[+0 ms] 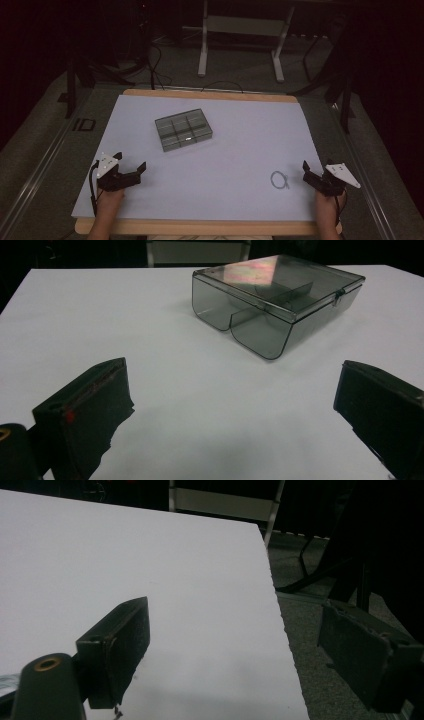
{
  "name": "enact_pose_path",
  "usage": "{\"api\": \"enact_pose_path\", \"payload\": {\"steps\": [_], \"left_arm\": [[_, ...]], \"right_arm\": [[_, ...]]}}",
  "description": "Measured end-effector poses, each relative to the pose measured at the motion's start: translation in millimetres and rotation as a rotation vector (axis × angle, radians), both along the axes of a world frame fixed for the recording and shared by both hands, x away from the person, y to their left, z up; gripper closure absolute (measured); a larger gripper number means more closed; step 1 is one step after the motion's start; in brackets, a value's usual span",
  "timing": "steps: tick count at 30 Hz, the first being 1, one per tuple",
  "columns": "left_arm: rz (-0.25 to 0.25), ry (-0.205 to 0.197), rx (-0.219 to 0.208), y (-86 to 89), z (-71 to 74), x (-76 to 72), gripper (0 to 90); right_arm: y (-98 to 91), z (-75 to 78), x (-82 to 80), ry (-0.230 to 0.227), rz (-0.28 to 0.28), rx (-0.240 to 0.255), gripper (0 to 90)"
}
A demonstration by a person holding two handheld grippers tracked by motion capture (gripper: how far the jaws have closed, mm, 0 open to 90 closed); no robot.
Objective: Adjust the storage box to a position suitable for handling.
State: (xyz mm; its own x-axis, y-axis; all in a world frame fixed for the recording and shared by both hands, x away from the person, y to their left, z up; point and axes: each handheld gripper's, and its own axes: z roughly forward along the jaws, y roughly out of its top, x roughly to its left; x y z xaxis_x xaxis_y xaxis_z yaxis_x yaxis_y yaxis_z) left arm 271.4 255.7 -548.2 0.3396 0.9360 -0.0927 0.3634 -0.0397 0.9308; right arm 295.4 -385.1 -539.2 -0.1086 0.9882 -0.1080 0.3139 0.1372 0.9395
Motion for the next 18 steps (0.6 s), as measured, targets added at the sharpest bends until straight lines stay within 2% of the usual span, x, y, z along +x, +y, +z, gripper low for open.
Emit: {"api": "enact_pose_path", "payload": {"steps": [6,9,13,16,18], "left_arm": [[0.001,-0.001,0.002,-0.4,0.0,0.0,2.3],[0.001,0.001,0.004,-0.5,0.1,0.1,2.4],[0.001,0.007,0.007,-0.9,0.2,0.9,2.4],[0.003,0.022,0.009,-1.3,0.3,2.3,3.7],[0.001,0.021,0.005,-1.0,0.2,2.4,4.5]], "right_arm": [[-0.5,0.1,0.6,0.002,-0.006,0.005,13.9],[-1.6,0.4,2.5,0.020,-0.004,0.012,13.8],[-0.8,0.6,7.3,0.070,0.008,0.007,13.5],[-0.8,0.7,11.1,0.114,0.053,0.004,13.5],[-1.1,0.7,11.0,0.114,0.065,0.006,13.7]]}}
